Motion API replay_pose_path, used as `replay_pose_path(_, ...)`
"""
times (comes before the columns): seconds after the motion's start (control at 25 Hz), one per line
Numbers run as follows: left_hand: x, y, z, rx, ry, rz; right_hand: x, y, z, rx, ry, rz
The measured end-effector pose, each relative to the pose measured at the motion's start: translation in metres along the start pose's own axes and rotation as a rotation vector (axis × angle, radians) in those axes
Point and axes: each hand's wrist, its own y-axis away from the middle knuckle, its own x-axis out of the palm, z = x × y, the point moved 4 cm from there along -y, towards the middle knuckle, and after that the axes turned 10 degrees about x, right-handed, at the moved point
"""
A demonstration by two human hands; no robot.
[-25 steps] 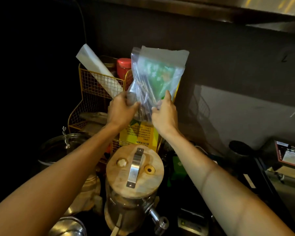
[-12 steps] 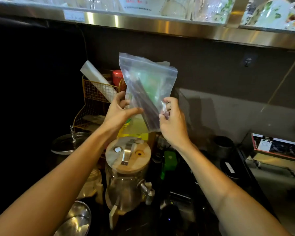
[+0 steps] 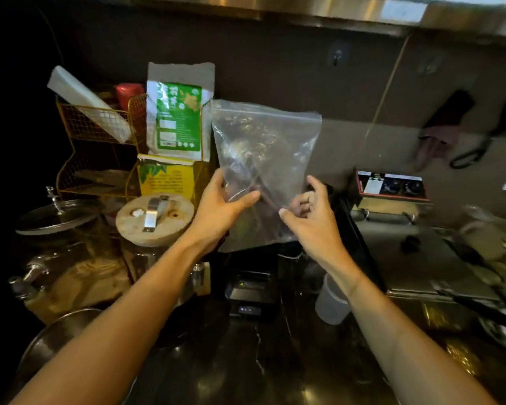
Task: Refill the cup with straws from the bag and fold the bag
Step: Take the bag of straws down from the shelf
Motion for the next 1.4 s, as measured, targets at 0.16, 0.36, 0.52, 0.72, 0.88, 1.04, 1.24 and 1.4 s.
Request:
replay_pose_path(0.16,0.035,0.039,0.037,-0.101,-0.011,0.082,-0.039,0.03,-0.047,0.133,-0.155,0.056)
replay_pose_path(0.36,0.066,0.101,0.085,-0.24,-0.022,0.154,-0.065,0.075,-0.115,0.292,-0.182,-0.03)
replay_pose_path(0.52,0.07,0.15,0.121,-0.364,-0.046,0.175,-0.065,0.112,-0.171,0.383,-0.188,0.027)
replay_pose_path(0.72,0.062,0.199,0.159,-0.473,-0.048,0.125,-0.061,0.139,-0.214,0.456,-0.158,0.129)
replay_pose_path(0.88,0.054,0.22,0.178,-0.535,-0.076,0.134,-0.064,0.15,-0.234,0.534,-0.152,0.173)
replay_pose_path(1.04,0.05,0.224,0.186,-0.558,-0.133,0.146,-0.072,0.146,-0.243,0.517,-0.066,0.061)
replay_pose_path(1.24,0.054,0.218,0.168,-0.548,-0.083,0.216,-0.076,0.138,-0.241,0.466,-0.059,-0.015)
replay_pose_path(1.4,0.046,0.189,0.131,-0.332,-0.189,0.119,-0.078,0.132,-0.244,0.499,-0.016,-0.002)
